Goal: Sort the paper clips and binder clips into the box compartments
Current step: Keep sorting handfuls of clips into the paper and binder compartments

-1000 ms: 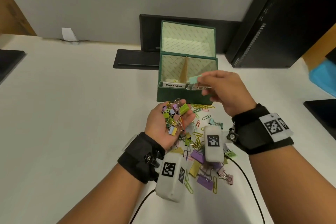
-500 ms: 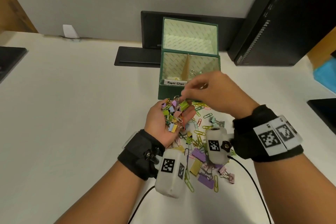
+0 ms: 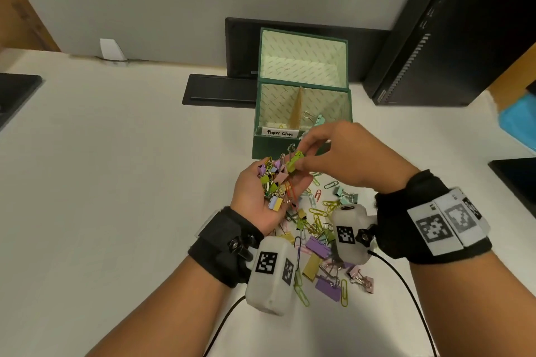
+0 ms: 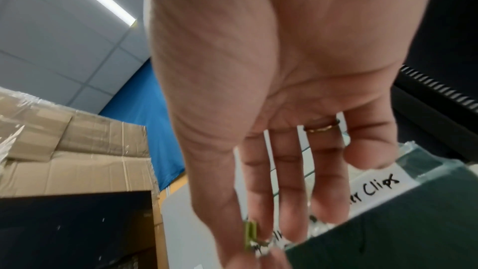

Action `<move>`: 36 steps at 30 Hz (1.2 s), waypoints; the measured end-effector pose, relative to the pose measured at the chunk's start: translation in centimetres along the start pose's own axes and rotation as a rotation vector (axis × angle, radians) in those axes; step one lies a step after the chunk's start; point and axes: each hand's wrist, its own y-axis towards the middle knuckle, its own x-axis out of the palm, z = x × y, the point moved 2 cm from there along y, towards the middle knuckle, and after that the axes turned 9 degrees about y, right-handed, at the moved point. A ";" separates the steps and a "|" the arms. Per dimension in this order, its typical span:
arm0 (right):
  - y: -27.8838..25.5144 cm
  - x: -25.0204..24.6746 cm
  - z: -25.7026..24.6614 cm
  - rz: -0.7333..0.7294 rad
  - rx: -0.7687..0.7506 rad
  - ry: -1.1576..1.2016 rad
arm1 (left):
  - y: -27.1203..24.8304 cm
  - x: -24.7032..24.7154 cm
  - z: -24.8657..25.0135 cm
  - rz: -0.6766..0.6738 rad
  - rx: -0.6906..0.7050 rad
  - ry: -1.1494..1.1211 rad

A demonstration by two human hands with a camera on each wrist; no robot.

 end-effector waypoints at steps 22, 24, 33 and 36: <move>-0.1 -1.5 1.1 0.263 -0.011 0.066 | 0.3 -0.6 0.4 0.088 -0.047 -0.086; -0.8 -0.3 0.1 0.095 -0.058 0.091 | 0.1 -0.3 0.3 0.050 -0.034 -0.081; -1.0 2.0 -0.9 -0.050 -0.159 -0.113 | -0.4 0.1 0.4 0.101 0.018 0.078; -1.0 2.1 -1.1 -0.018 -0.134 -0.165 | -0.5 0.4 0.3 0.130 0.012 0.088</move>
